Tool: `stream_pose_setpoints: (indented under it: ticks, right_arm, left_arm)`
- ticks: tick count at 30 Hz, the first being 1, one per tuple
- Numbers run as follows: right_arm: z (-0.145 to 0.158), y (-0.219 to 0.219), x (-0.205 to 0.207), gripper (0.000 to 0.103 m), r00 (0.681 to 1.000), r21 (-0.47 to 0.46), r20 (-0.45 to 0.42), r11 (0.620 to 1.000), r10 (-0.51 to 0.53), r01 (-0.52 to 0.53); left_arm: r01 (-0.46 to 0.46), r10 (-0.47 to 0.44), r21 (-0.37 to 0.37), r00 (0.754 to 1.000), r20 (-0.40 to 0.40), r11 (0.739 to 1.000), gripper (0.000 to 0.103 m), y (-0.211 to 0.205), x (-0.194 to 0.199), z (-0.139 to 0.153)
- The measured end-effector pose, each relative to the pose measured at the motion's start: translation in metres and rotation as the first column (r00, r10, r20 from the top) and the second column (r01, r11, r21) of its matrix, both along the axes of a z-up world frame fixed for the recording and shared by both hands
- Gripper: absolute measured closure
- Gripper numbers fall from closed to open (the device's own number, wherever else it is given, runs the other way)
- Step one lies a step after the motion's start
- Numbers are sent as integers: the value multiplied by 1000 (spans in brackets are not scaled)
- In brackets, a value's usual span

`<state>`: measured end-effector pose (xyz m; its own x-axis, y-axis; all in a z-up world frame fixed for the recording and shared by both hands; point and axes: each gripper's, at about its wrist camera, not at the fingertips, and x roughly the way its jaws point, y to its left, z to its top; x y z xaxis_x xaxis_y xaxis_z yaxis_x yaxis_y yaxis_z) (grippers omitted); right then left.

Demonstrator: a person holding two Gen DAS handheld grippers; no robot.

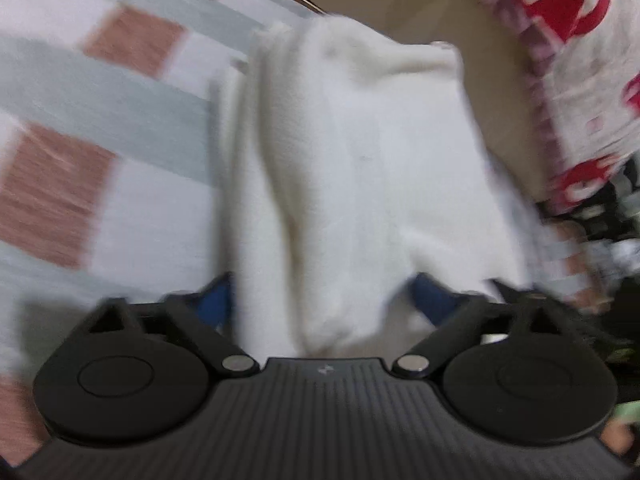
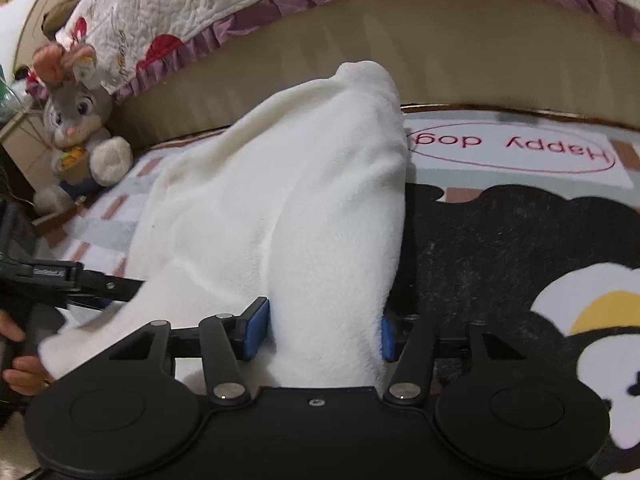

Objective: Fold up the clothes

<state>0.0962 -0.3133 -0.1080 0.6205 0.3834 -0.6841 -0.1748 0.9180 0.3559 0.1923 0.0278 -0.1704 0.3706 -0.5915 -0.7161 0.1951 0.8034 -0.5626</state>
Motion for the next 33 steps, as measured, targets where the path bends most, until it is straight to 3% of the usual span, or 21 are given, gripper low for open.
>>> stream_pose_setpoints:
  ticks: [2, 4, 5, 7, 12, 13, 14, 16, 17, 18, 21, 27, 31, 33]
  right_arm:
    - [-4, -4, 4, 37, 1000, 26, -18, 1000, 1, 0]
    - [-11, -9, 11, 29, 999, 43, -36, 999, 3, -1]
    - [-14, -11, 16, 21, 999, 43, -42, 999, 4, -2]
    - [-23, -16, 29, 15, 998, 71, -61, 997, 5, -1]
    - [-45, -25, 57, 13, 984, 309, -170, 951, 45, 10]
    - [-41, -20, 57, 17, 986, 288, -148, 957, 73, -28]
    - [-35, -14, 56, 29, 988, 242, -115, 967, 107, -76]
    - [-21, -5, 51, 43, 985, 172, -57, 974, 161, -149]
    - [-13, -4, 48, 46, 986, 168, -34, 973, 164, -156]
    - [-6, -3, 43, 47, 986, 167, -10, 973, 164, -160]
    - [20, 20, 27, 49, 981, 6, 73, 983, 182, -183]
    - [68, 47, 8, 49, 952, -132, 225, 975, 206, -179]
    - [84, 53, 3, 49, 933, -150, 268, 967, 241, -207]
    - [90, 61, 2, 49, 920, -150, 277, 959, 276, -242]
  left_arm:
    - [14, -14, -6, 1000, 25, 1000, 54, -4, -2, 2]
    - [28, -27, -12, 998, 49, 1000, 58, -7, -4, 4]
    - [35, -34, -15, 998, 62, 999, 59, -9, -5, 5]
    - [45, -47, 19, 994, 96, 999, 59, -15, -8, 9]
    - [23, -24, 10, 994, 104, 1000, 59, -15, -6, 12]
    - [20, -22, 15, 993, 119, 1000, 59, -15, -8, 15]
    - [16, -19, 20, 991, 133, 1000, 60, -16, -10, 19]
    - [9, -14, 31, 987, 162, 999, 61, -17, -14, 25]
    - [5, -11, 36, 984, 176, 999, 61, -18, -16, 28]
    - [1, -9, 41, 982, 190, 999, 61, -19, -18, 32]
    - [-11, -2, 56, 972, 233, 998, 63, -20, -23, 41]
    - [-37, 9, 83, 948, 317, 996, 63, -24, -35, 61]
    - [-60, 19, 100, 929, 369, 993, 63, -25, -44, 74]
    - [-92, 60, 74, 930, 363, 993, 63, -11, -52, 81]
